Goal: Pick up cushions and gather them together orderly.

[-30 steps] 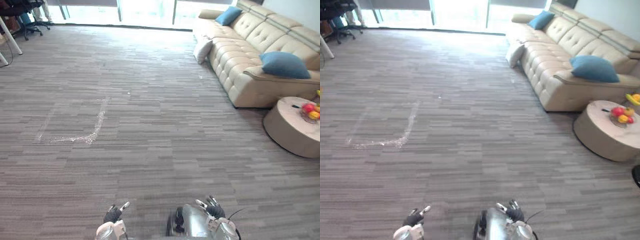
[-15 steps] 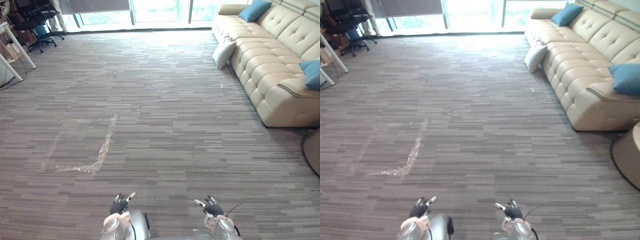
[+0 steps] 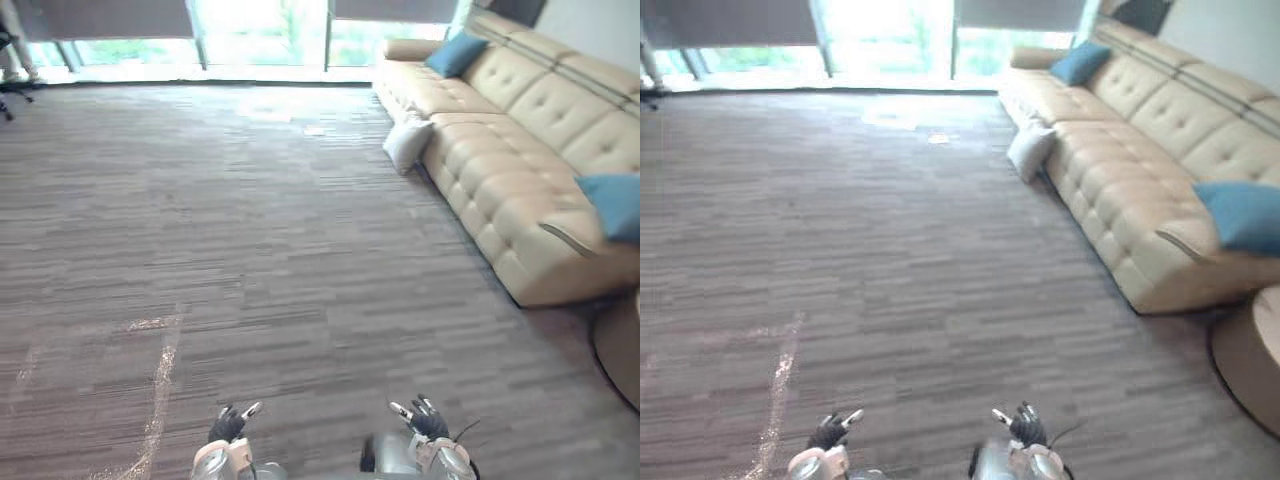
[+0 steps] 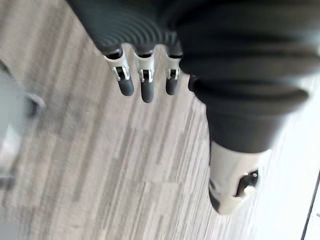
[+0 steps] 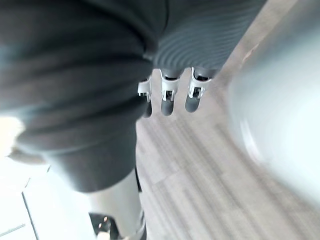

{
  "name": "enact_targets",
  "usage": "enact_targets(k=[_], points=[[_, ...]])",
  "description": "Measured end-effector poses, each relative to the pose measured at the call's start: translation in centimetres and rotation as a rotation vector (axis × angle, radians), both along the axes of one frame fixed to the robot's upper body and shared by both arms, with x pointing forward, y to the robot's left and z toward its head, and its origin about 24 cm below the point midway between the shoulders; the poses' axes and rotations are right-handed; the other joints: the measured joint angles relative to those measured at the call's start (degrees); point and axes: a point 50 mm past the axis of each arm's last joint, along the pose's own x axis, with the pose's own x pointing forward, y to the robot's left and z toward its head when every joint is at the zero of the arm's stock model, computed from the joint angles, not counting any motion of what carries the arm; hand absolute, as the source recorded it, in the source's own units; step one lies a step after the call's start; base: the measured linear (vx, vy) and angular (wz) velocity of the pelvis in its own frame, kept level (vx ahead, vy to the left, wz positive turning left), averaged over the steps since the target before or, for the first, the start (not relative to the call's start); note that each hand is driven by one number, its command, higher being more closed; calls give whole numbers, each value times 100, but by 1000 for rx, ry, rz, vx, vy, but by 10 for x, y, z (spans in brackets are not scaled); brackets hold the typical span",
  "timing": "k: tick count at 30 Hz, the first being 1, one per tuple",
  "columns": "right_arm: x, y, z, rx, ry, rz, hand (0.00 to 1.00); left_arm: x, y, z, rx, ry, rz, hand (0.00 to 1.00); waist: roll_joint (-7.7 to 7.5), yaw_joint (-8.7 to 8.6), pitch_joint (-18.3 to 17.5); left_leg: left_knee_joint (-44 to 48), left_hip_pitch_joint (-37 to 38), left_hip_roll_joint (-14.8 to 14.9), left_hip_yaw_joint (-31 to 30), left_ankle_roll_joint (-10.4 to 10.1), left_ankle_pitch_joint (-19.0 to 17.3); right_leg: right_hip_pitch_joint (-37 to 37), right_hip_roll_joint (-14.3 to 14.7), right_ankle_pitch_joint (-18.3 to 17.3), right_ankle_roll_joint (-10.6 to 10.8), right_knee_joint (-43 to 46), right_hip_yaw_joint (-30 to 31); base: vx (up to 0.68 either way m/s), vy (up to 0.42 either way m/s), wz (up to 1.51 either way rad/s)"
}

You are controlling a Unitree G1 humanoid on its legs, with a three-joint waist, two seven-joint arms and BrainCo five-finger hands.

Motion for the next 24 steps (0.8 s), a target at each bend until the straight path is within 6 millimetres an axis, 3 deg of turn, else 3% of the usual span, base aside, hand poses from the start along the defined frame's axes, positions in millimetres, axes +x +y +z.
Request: enact_targets(k=[1, 2, 3, 4, 5, 6, 7, 9, 10, 11, 12, 14, 16, 17, 18, 20, 21, 22, 23, 24], points=[[-1, -2, 0, -2, 4, -8, 0, 0, -2, 0, -2, 1, -11, 0, 2, -22, 13, -101, 154, -7, -9, -1, -1, -38, 34, 94, -31, -367, -30, 724, -64, 93], [-6, -3, -3, -1, 25, -14, 0, 0, -11, -1, -18, 8, -35, 0, -5, -85, 9, -264, 563, -30, -151, -30, -98, -146, 148, 511, -110, -1379, 9, 620, -99, 74], [-9, -3, -4, 1, 33, -18, 0, -3, -12, -2, -18, 12, -36, 0, -19, -80, 3, -264, 647, -57, -191, -22, -126, -172, 160, 595, -167, -1509, 61, 965, -171, 86], [-14, -7, -5, -6, 43, -28, 0, -3, -14, -2, -23, 12, -37, 0, -19, -133, 0, -201, 837, -60, -336, -62, -176, -188, 224, 1130, -709, -1285, 278, 829, -196, 34], [-6, -14, -1, -26, 25, -20, 0, -3, -22, -3, -49, 14, -26, 0, 228, -156, -45, 205, 833, 164, -427, -103, -147, -271, 291, 663, -908, -694, 300, 968, -253, 20], [-3, -19, 1, -41, 10, -21, 0, -7, -25, -4, -59, 24, -20, 0, 426, -156, -63, 1027, 547, 387, -471, -267, -47, -245, 359, 285, -938, -398, 246, 773, -229, -4], [-1, -21, 3, -47, 3, -23, 0, -7, -26, -4, -64, 25, -16, 0, 488, -164, -59, 1519, 354, 459, -502, -416, 56, -201, 405, 129, -948, -329, 233, 751, -235, -5], [1, -24, 4, -54, 2, -27, 0, -6, -17, -3, -61, 14, 54, 0, 646, -186, 74, 4579, -970, 990, -949, -1146, 1385, 537, 795, -371, -1031, -543, 180, 725, -201, -10], [1, -23, 4, -52, 4, -27, 0, -5, -15, -3, -61, 8, 67, 0, 649, -181, 93, 5137, -1207, 1108, -934, -1127, 1391, 724, 879, -435, -1042, -639, 180, 851, -222, -27], [3, -18, 3, -45, 8, -12, 0, -3, -6, 0, -50, -13, 103, 0, 595, -115, 213, 6198, -1739, 1351, -827, -908, 1227, 1414, 1052, -547, -1086, -978, 249, 798, -218, -48], [6, -10, 2, -22, 7, -3, 0, 0, 0, 3, -31, -34, 103, 0, 394, 20, 253, 6380, -2179, 1386, -597, -696, 1001, 1930, 1114, -624, -1070, -1354, 450, 762, -207, -57], [7, 2, -1, 10, 18, 16, 0, 1, 9, 6, 0, -58, 106, 0, 253, 84, 178, 5793, -2933, 1456, -169, -531, 746, 2524, 1154, -647, -1045, -2007, 672, 468, -91, -63], [11, 10, -1, 22, 18, 47, 0, 1, 13, 8, 13, -72, 111, 0, 259, 156, 174, 4373, -3423, 1420, 318, -503, 603, 2974, 1148, -629, -882, -2501, 907, 539, 5, -69], [13, 14, 0, 28, 16, 64, 0, -3, 13, 7, 15, -66, 117, 0, 279, 208, 177, 3261, -3635, 1304, 502, -522, 607, 3190, 1123, -711, -781, -2677, 1086, 584, 76, -55], [13, 16, -1, 31, 18, 64, 0, -4, 14, 7, 15, -63, 120, 0, 284, 245, 182, 2894, -3674, 1247, 520, -537, 633, 3276, 1101, -743, -723, -2723, 1147, 640, 143, -70], [9, 20, -3, 43, 34, 63, 0, -11, 16, 6, 11, -62, 162, 0, 261, 384, 122, 1173, -3699, 887, 554, -443, 1001, 3840, 967, -972, -340, -3059, 1490, 706, 214, -82], [7, 20, -4, 43, 38, 62, 0, -14, 16, 5, 12, -57, 171, 0, 265, 392, 109, 1193, -3707, 858, 524, -284, 1219, 3899, 962, -1004, -290, -3056, 1559, 766, 275, -90], [6, 23, -4, 49, 43, 63, 0, -15, 17, 5, 18, -53, 177, 0, 206, 428, -13, 1477, -3693, 810, 569, 28, 1643, 3917, 831, -1079, -158, -2806, 1774, 802, 302, -66], [5, 27, -5, 61, 47, 59, 0, -15, 23, 5, 36, -48, 169, 0, 55, 429, -104, 1672, -3659, 752, 660, 100, 1446, 3832, 648, -1098, -123, -2442, 1872, 968, 372, -69], [-5, 33, -9, 82, 68, 49, 0, -19, 31, 4, 61, -23, 151, 0, -209, 370, -229, 1838, -3404, 507, 813, 169, 957, 3287, 289, -899, 193, -995, 1987, 794, 321, -42]])
